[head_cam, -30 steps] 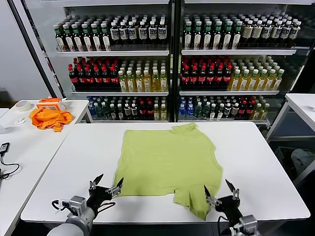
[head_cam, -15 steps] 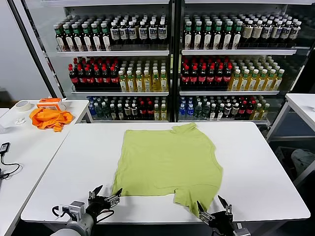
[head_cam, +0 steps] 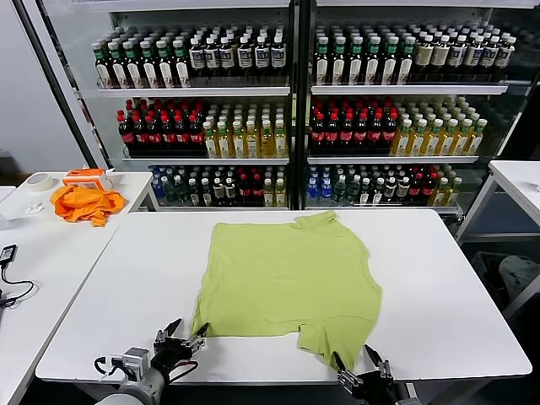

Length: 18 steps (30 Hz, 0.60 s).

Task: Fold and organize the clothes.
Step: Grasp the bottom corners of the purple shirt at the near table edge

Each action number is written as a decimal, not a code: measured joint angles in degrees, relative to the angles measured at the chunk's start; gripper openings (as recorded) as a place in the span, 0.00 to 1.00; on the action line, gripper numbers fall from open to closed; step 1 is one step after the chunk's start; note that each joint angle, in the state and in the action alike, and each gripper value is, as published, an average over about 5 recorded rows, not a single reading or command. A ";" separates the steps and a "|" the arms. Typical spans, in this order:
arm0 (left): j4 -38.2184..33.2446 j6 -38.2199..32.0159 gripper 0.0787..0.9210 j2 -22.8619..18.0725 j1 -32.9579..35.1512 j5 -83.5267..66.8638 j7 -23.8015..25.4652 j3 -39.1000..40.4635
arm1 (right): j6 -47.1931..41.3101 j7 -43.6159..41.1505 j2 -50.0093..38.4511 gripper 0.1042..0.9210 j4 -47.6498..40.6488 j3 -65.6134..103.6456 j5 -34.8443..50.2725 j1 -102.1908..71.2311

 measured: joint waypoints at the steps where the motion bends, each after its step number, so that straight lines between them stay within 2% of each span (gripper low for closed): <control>1: 0.02 -0.04 0.55 -0.08 0.06 0.19 0.07 0.16 | 0.00 0.02 0.07 0.43 -0.11 -0.01 0.10 0.08; 12: 1.05 -0.67 0.16 -0.47 -0.50 2.34 1.45 1.73 | 0.21 -0.68 1.24 0.05 0.03 0.28 0.78 0.41; 16: 1.49 -1.59 0.04 -0.45 -0.72 2.81 2.31 2.08 | 0.02 -0.86 1.47 0.00 0.83 0.94 0.37 0.06; 18: 1.51 -2.12 0.01 -0.38 -0.59 3.05 2.68 2.12 | -0.11 -0.90 1.35 0.00 1.53 1.36 0.13 -0.28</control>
